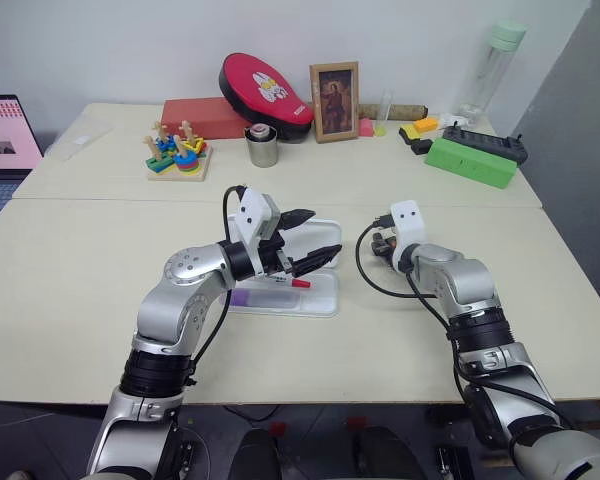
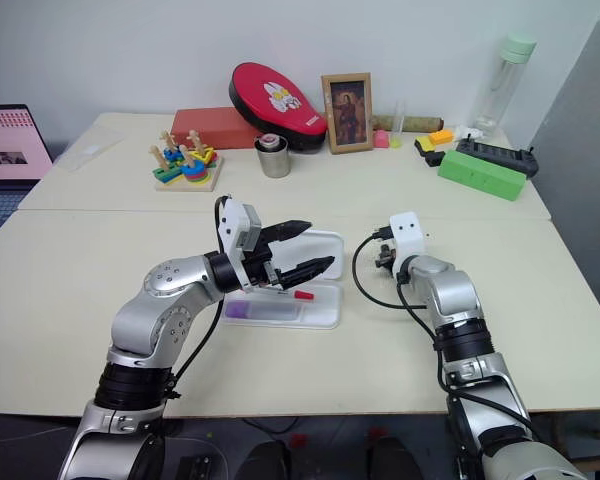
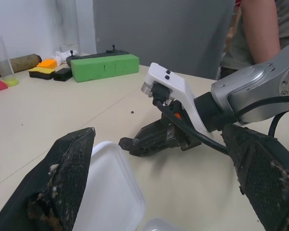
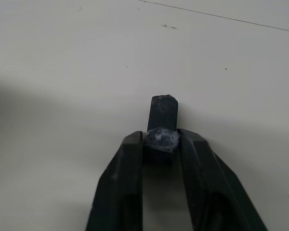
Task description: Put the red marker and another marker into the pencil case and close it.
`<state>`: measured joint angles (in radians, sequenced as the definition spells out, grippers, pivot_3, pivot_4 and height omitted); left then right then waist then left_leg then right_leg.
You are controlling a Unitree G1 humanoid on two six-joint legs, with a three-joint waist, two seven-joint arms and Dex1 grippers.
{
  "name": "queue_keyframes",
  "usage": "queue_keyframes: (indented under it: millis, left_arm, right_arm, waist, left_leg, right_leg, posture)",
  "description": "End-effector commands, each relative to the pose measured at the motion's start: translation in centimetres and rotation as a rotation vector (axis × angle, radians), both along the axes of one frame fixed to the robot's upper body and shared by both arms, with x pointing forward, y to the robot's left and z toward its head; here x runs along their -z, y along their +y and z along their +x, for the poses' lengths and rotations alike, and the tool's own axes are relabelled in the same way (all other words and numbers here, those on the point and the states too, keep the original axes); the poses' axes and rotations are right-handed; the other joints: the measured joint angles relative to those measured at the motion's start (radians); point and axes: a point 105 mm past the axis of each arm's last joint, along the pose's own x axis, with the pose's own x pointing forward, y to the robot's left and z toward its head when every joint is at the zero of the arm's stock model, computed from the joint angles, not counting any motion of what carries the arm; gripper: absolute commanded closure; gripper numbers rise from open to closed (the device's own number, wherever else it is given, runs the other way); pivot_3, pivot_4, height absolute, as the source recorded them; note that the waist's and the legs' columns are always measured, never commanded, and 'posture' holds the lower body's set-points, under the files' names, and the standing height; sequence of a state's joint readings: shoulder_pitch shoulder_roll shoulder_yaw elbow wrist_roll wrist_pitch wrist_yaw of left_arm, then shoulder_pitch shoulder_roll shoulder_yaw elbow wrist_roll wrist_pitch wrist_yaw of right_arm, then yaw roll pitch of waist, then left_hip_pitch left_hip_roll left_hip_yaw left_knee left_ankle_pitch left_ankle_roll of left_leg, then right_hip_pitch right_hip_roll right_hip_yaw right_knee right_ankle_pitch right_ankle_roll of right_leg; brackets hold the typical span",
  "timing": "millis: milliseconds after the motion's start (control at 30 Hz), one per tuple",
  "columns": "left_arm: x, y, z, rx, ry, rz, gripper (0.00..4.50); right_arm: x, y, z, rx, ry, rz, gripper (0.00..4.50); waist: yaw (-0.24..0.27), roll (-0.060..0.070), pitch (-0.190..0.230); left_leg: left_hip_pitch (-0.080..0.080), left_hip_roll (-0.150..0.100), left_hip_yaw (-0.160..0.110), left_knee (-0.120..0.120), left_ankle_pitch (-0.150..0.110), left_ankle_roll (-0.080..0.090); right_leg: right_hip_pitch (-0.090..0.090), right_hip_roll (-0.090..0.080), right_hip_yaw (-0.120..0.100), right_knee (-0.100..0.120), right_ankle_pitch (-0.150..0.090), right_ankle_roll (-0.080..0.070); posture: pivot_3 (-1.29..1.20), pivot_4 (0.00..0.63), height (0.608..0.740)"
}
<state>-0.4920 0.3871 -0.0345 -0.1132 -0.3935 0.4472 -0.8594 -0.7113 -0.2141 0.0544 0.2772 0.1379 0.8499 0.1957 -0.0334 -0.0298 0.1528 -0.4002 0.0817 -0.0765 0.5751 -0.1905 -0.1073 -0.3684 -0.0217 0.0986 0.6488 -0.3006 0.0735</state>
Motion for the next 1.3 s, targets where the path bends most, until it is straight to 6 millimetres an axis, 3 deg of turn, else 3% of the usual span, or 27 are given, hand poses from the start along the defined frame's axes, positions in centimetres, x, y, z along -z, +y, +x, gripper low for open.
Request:
queue_keyframes:
  millis: [33,200,267,367,433,500,600,667,900,1133,1300]
  left_arm:
    - [-1.5,-0.6,-0.1,0.02,-0.063,-0.019,0.0]
    - [-1.4,-0.4,-0.1,0.017,-0.062,-0.016,0.0]
    - [-1.0,0.4,-0.5,0.017,-0.055,0.007,0.0]
    - [-0.6,1.5,-1.2,0.026,-0.038,0.037,0.0]
    - [0.1,3.4,-2.4,0.05,-0.007,0.07,0.0]
    - [0.9,5.2,-3.3,0.052,0.023,0.124,0.0]
    - [1.7,7.4,-4.2,0.04,0.054,0.179,0.0]
    - [1.7,8.7,-4.7,0.023,0.068,0.201,0.0]
    - [2.8,10.6,-6.4,0.027,0.129,0.271,0.0]
    - [2.7,10.4,-6.4,0.015,0.128,0.253,0.0]
    - [2.6,10.1,-6.4,0.008,0.125,0.243,0.0]
  right_arm:
    - [-2.0,-0.2,0.4,0.004,-0.071,0.028,4.18]
    - [-4.2,-0.1,0.4,-0.034,-0.139,0.056,4.19]
    - [-7.0,0.5,-0.1,-0.155,-0.242,0.056,4.19]
    - [-9.3,0.8,-1.1,-0.285,-0.313,0.056,4.19]
    - [-11.3,1.4,-2.9,-0.467,-0.365,0.067,4.19]
    - [-12.0,2.9,-5.8,-0.692,-0.362,0.068,4.19]
    - [-10.6,5.0,-9.7,-0.951,-0.275,0.043,4.19]
    - [-9.1,6.2,-11.2,-1.047,-0.212,0.005,4.19]
    - [-3.7,8.8,-10.1,-1.027,-0.068,-0.116,4.19]
    - [-2.3,9.1,-8.6,-0.991,-0.046,-0.171,4.19]
    - [-2.3,9.2,-8.7,-1.006,-0.047,-0.173,4.19]
  waist:
    - [0.0,0.0,0.0]
    - [0.0,0.0,0.0]
    - [0.0,0.001,0.0]
    - [0.0,0.001,0.001]
    - [-0.002,0.001,0.001]
    - [-0.006,0.002,0.001]
    - [-0.008,0.002,0.001]
    - [-0.008,0.002,0.001]
    - [-0.004,0.001,0.001]
    - [0.003,0.0,0.0]
    - [0.001,0.0,0.0]
  left_leg:
    - [0.0,0.0,0.0,0.0,0.0,0.0]
    - [0.0,0.0,0.0,0.0,0.0,0.0]
    - [0.0,0.0,0.0,0.0,0.0,0.0]
    - [0.0,0.0,0.0,-0.001,0.0,0.0]
    - [0.0,0.0,0.0,-0.001,0.0,0.0]
    - [0.0,0.0,0.0,-0.002,0.0,0.0]
    - [0.0,0.001,0.0,-0.003,0.0,0.0]
    - [0.0,0.001,0.0,-0.002,0.0,0.0]
    - [0.0,0.001,0.0,0.0,0.0,0.0]
    - [0.0,0.001,0.0,0.0,0.0,0.0]
    - [0.0,0.001,0.0,-0.001,0.0,0.0]
  right_leg:
    - [0.0,0.0,0.0,0.0,0.0,0.0]
    - [0.0,0.0,0.0,0.0,0.0,0.0]
    - [0.0,0.0,0.0,0.0,0.0,0.0]
    - [0.0,0.0,0.0,-0.001,0.0,0.0]
    - [0.0,0.0,0.0,-0.002,0.0,0.0]
    - [0.0,0.0,0.0,-0.002,0.0,0.0]
    - [0.0,0.0,-0.001,-0.002,-0.001,-0.001]
    - [0.0,0.0,0.0,-0.003,-0.001,0.0]
    - [-0.001,0.0,0.0,-0.003,-0.001,0.001]
    - [-0.003,0.0,0.0,-0.003,0.0,0.0]
    - [-0.001,0.0,0.0,-0.002,0.0,0.0]
  posture:
    - [0.0,0.15,0.74]
    - [0.0,0.15,0.74]
    - [0.0,0.15,0.74]
    - [0.0,0.15,0.74]
    - [0.0,0.15,0.74]
    - [0.0,0.15,0.74]
    - [0.0,0.15,0.74]
    - [0.0,0.15,0.74]
    - [0.0,0.15,0.74]
    - [0.0,0.15,0.74]
    - [0.0,0.15,0.74]
